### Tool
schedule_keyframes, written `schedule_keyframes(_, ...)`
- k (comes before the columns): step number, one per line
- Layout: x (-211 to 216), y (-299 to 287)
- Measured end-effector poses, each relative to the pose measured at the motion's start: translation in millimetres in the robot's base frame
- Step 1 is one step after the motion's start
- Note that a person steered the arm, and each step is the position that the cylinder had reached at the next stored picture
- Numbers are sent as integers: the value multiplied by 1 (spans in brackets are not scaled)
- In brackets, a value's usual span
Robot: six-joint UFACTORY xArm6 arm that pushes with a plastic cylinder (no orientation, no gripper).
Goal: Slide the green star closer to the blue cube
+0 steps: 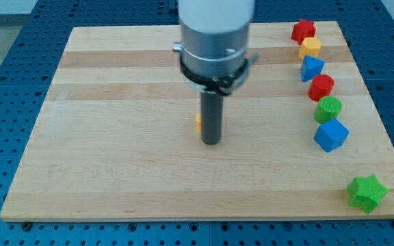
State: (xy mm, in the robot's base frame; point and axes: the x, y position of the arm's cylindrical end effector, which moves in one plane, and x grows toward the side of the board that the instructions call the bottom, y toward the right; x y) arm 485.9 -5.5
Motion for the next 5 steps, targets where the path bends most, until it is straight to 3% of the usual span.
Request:
schedule_keyframes(2, -81, -6)
schedule_keyframes(3, -60, -4)
schedule_keyframes(5, 48, 88)
